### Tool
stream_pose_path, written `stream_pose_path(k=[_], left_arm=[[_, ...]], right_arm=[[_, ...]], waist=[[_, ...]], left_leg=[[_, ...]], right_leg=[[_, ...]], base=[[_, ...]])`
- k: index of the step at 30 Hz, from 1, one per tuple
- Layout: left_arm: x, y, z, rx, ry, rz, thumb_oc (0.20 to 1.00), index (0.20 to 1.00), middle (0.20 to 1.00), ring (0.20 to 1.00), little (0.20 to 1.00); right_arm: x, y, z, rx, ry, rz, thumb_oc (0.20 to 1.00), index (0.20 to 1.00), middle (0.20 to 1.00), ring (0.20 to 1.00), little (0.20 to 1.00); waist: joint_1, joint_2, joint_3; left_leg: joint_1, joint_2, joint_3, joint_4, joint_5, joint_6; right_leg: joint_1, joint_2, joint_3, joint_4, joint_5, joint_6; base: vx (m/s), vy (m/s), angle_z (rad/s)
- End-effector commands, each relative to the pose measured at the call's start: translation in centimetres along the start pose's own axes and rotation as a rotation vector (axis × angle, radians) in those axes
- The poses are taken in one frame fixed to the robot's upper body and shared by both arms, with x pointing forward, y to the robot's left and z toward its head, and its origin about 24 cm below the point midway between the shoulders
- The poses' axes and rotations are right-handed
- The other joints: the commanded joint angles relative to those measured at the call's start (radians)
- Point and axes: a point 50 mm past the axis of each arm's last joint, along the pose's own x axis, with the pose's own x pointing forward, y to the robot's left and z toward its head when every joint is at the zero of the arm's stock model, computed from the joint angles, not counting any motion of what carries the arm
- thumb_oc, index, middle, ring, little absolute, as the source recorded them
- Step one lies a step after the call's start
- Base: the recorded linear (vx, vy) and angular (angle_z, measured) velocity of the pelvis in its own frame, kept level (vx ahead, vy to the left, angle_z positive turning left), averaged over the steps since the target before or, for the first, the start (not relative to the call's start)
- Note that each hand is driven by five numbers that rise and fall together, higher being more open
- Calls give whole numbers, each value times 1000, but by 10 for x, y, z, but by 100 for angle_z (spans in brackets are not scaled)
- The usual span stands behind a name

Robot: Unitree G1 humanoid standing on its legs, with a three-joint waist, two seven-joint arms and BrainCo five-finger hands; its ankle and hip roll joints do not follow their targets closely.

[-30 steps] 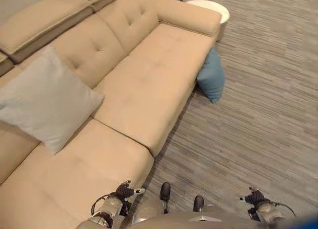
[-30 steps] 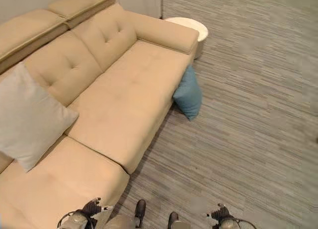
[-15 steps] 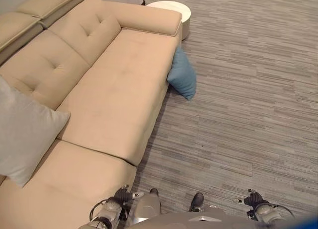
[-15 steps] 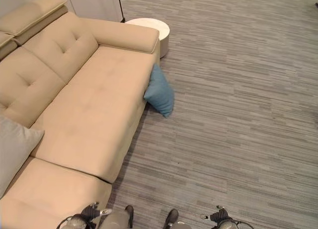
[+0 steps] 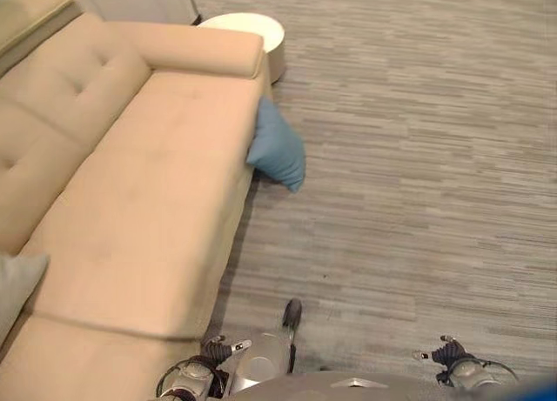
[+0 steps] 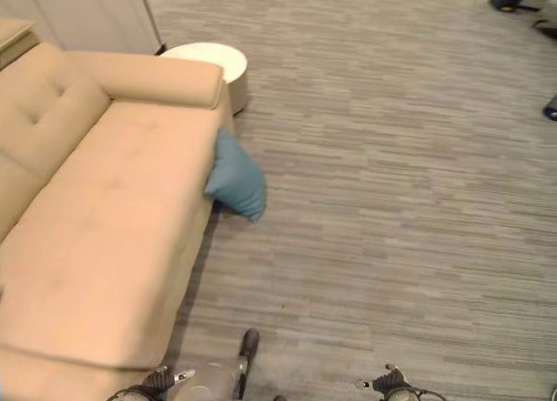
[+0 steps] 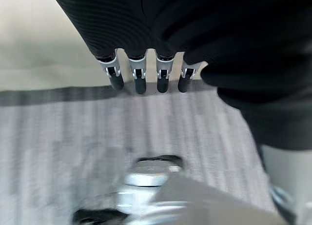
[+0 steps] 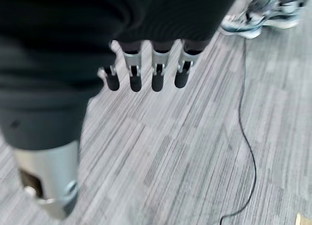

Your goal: Pick up all the scattered cushions and arrange them neatly on the sofa.

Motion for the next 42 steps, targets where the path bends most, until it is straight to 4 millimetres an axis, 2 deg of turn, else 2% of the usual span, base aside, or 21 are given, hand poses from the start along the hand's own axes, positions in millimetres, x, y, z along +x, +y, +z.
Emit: stream_pose_path(k=[1, 3, 6, 11, 13, 14, 15, 16, 18, 21, 25, 27, 30, 32, 33, 35, 37, 39, 40, 41, 42], left_arm=[[2, 16, 13, 23, -44, 36, 1000, 1000, 1000, 1000, 1000], [2, 20, 22, 17, -74, 52, 1000, 1000, 1000, 1000, 1000], [2, 23, 23, 12, -78, 61, 1000, 1000, 1000, 1000, 1000], [2, 24, 13, 30, -38, 70, 1000, 1000, 1000, 1000, 1000], [2, 21, 10, 28, -31, 67, 1000, 1000, 1000, 1000, 1000], [2, 17, 11, 13, -34, 54, 1000, 1000, 1000, 1000, 1000], [2, 16, 12, 6, -40, 49, 1000, 1000, 1000, 1000, 1000], [3, 12, 21, -22, -62, 34, 1000, 1000, 1000, 1000, 1000], [3, 13, 22, -25, -67, 35, 1000, 1000, 1000, 1000, 1000], [3, 10, 23, -3, -67, 27, 1000, 1000, 1000, 1000, 1000], [3, 9, 26, 10, -76, 25, 1000, 1000, 1000, 1000, 1000], [2, 9, 16, -4, -49, 24, 1000, 1000, 1000, 1000, 1000], [1, 12, 7, -27, -17, 34, 1000, 1000, 1000, 1000, 1000], [1, 16, 5, -32, -12, 41, 1000, 1000, 1000, 1000, 1000], [1, 22, 5, -39, -15, 59, 1000, 1000, 1000, 1000, 1000], [1, 24, 5, -44, -16, 67, 1000, 1000, 1000, 1000, 1000], [0, 26, 5, -46, -17, 75, 1000, 1000, 1000, 1000, 1000], [1, 26, 8, -45, -29, 79, 1000, 1000, 1000, 1000, 1000], [1, 26, 9, -41, -31, 77, 1000, 1000, 1000, 1000, 1000], [2, 21, 11, -17, -31, 61, 1000, 1000, 1000, 1000, 1000], [2, 20, 9, -8, -21, 59, 1000, 1000, 1000, 1000, 1000]], right_arm=[[2, -12, 18, 5, -68, -24, 1000, 1000, 1000, 1000, 1000], [3, -14, 24, 2, -82, -27, 1000, 1000, 1000, 1000, 1000], [3, -16, 31, -12, -103, -34, 1000, 1000, 1000, 1000, 1000], [3, -18, 32, -9, -114, -38, 1000, 1000, 1000, 1000, 1000], [3, -16, 30, -8, -108, -33, 1000, 1000, 1000, 1000, 1000], [3, -14, 29, 0, -105, -27, 1000, 1000, 1000, 1000, 1000], [3, -13, 29, 3, -106, -25, 1000, 1000, 1000, 1000, 1000], [3, -14, 36, 42, -129, -34, 1000, 1000, 1000, 1000, 1000], [3, -15, 36, 41, -126, -36, 1000, 1000, 1000, 1000, 1000], [3, -18, 28, 43, -106, -51, 1000, 1000, 1000, 1000, 1000], [3, -19, 24, 47, -95, -62, 1000, 1000, 1000, 1000, 1000], [2, -15, 23, 6, -96, -42, 1000, 1000, 1000, 1000, 1000], [2, -12, 27, -22, -111, -25, 1000, 1000, 1000, 1000, 1000], [2, -11, 27, -41, -107, -15, 1000, 1000, 1000, 1000, 1000], [2, -10, 33, -39, -130, -12, 1000, 1000, 1000, 1000, 1000], [2, -10, 35, -37, -137, -12, 1000, 1000, 1000, 1000, 1000], [2, -10, 39, -37, -150, -9, 1000, 1000, 1000, 1000, 1000], [2, -12, 41, -32, -155, -14, 1000, 1000, 1000, 1000, 1000], [2, -13, 41, -26, -155, -16, 1000, 1000, 1000, 1000, 1000], [2, -14, 37, -19, -138, -19, 1000, 1000, 1000, 1000, 1000], [2, -12, 36, -19, -133, -15, 1000, 1000, 1000, 1000, 1000]], waist=[[45, 11, 0], [32, 34, 15], [24, 49, 35], [-20, 26, 33], [-25, 21, 29], [-27, 23, 20], [-25, 23, 20], [-8, 11, 54], [-5, 5, 56], [1, 0, 54], [20, 29, 42], [37, 25, 18], [61, 15, -7], [70, 23, -11], [61, 40, 1], [56, 49, 4], [48, 52, 14], [34, 51, 19], [23, 46, 22], [-10, 40, 26], [-14, 33, 20]], left_leg=[[-39, -6, 8, 143, -160, -39], [20, 2, 9, 121, -185, -15], [101, 25, 16, 98, -231, -19], [200, 38, -33, 89, -305, -57], [207, 42, -34, 102, -317, -63], [208, 68, -34, 154, -319, -85], [189, 77, -35, 200, -299, -95], [16, 116, -3, 535, -164, -130], [-12, 107, 6, 538, -174, -120], [-71, 68, 44, 413, -235, -101], [-116, 48, 104, 183, -94, -111], [-82, 22, 55, 154, -106, -97], [-23, 1, 30, 150, -150, -66], [13, -17, 11, 161, -188, -26], [44, -21, -13, 165, -205, 7], [60, -14, -23, 158, -207, 12], [97, -12, -42, 134, -216, 8], [109, -6, -65, 118, -218, -9], [113, -6, -77, 115, -222, -18], [142, -4, -127, 83, -225, -41], [152, -2, -140, 75, -234, -49]], right_leg=[[-169, -155, -26, 283, 125, 123], [-268, -221, -83, 412, 224, 136], [-312, -269, -190, 323, 186, 107], [-395, -235, -120, 84, 264, 132], [-379, -232, -118, 71, 274, 124], [-347, -212, -123, 63, 264, 106], [-332, -205, -126, 62, 254, 96], [-245, -175, -145, 41, 188, 31], [-232, -171, -141, 34, 177, 27], [-174, -147, -131, 10, 139, 29], [-123, -91, -129, 1, 98, 30], [-114, -85, -116, 36, 75, 33], [-107, -119, -117, 145, 56, 55], [-163, -169, -117, 317, 87, 95], [-243, -194, -89, 496, 173, 115], [-284, -201, -78, 541, 192, 113], [-319, -213, -61, 509, 167, 100], [-331, -212, -39, 384, 156, 94], [-341, -207, 0, 299, 165, 97], [-376, -187, 108, 143, 225, 114], [-357, -192, 92, 104, 232, 116]], base=[[205, 119, -69], [285, 103, -48], [342, -39, 14], [375, -199, 12], [235, -195, 50], [322, -299, 83], [468, -599, 52], [300, -453, 41], [287, -270, -24], [341, -115, -16], [265, -23, 4], [332, 35, -31], [313, 79, -30], [279, 201, 24], [243, 195, 28], [132, 60, 42], [173, -58, 39], [185, -163, 29], [326, -358, 72], [359, -377, 80], [362, -378, 112]])
